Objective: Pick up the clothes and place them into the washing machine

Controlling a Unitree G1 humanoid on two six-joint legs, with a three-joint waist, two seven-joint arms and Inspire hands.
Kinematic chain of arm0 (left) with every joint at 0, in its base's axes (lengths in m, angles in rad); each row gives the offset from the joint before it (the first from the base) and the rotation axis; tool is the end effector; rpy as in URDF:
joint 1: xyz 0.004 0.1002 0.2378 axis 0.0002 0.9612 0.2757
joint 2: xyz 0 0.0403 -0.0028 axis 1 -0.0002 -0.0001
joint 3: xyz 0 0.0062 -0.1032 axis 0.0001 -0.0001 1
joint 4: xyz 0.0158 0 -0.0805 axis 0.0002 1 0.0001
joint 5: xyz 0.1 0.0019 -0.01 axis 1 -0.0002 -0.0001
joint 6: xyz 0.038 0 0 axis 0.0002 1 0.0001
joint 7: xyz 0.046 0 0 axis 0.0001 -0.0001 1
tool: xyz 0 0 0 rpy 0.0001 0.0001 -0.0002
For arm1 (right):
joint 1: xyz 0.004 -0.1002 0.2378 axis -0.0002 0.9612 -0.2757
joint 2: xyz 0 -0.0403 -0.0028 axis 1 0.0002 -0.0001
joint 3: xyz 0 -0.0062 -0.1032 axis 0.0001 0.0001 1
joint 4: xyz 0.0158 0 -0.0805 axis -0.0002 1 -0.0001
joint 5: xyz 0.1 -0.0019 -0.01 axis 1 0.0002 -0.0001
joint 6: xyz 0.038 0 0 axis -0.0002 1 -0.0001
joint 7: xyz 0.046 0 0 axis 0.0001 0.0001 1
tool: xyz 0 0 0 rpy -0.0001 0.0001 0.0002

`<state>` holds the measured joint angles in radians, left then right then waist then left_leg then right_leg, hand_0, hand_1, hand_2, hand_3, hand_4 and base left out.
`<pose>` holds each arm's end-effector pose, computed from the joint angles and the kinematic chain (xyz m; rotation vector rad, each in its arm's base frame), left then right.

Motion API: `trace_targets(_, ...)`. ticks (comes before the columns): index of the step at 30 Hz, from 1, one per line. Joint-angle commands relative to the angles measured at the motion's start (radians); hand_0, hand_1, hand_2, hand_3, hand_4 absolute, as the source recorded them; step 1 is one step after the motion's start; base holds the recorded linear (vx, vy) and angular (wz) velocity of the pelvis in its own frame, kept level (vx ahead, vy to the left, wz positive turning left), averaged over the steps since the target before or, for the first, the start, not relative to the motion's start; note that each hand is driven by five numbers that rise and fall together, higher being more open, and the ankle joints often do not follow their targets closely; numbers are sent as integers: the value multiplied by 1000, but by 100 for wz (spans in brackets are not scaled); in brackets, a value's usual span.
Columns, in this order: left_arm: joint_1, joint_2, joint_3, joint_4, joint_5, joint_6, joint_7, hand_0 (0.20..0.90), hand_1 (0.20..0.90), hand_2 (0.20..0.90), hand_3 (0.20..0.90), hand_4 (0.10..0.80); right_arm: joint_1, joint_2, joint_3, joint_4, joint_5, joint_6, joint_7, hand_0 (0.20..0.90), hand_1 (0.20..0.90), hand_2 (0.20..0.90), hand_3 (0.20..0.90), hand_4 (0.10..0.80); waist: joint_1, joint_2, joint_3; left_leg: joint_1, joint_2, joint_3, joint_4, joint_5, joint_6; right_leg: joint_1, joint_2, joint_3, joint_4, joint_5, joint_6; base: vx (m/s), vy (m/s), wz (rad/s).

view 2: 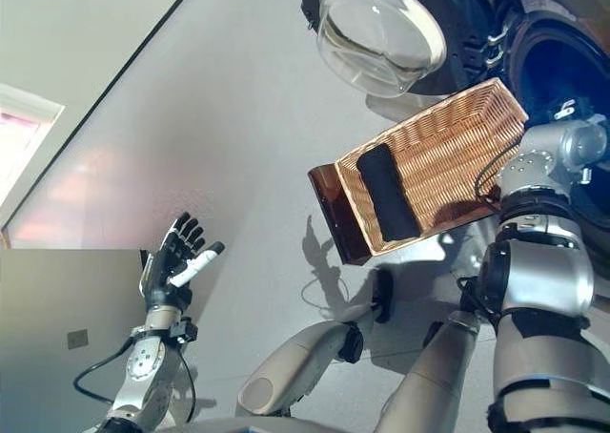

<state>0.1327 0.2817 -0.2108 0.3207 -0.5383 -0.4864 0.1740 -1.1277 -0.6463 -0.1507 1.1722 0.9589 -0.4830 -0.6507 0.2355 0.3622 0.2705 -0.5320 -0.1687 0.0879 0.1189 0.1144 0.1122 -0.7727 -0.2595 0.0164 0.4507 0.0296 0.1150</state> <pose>0.1564 0.1915 -0.0152 -0.2236 0.0354 0.2143 0.3328 -0.3086 0.2313 0.7894 -0.4843 -1.0989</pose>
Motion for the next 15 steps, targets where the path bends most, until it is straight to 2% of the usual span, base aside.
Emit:
trace_targets(1,24,12,86,-18,-43,-89,14,900,900,900,900,800,-20,-43,130,-78,-124,-73,56,900,900,900,900,800,-1,17,-58,-99,24,-23,80,-83,-110,88,25,-24,-56,-85,-52,-17,-4,-5)
trace_targets(6,32,9,83,-10,-37,-81,2,900,900,900,900,800,41,21,126,-29,-129,-57,81,900,900,900,900,800,-4,9,-56,-100,30,-27,85,-82,-109,90,30,-32,-52,-84,-56,-14,-8,-1)
trace_targets(15,44,13,91,4,-30,-71,-17,900,900,900,900,800,150,167,146,-31,-109,-42,144,900,900,900,900,800,-18,-51,-23,-104,40,-30,107,-86,-107,103,43,-42,-45,-81,-62,-13,-15,0)
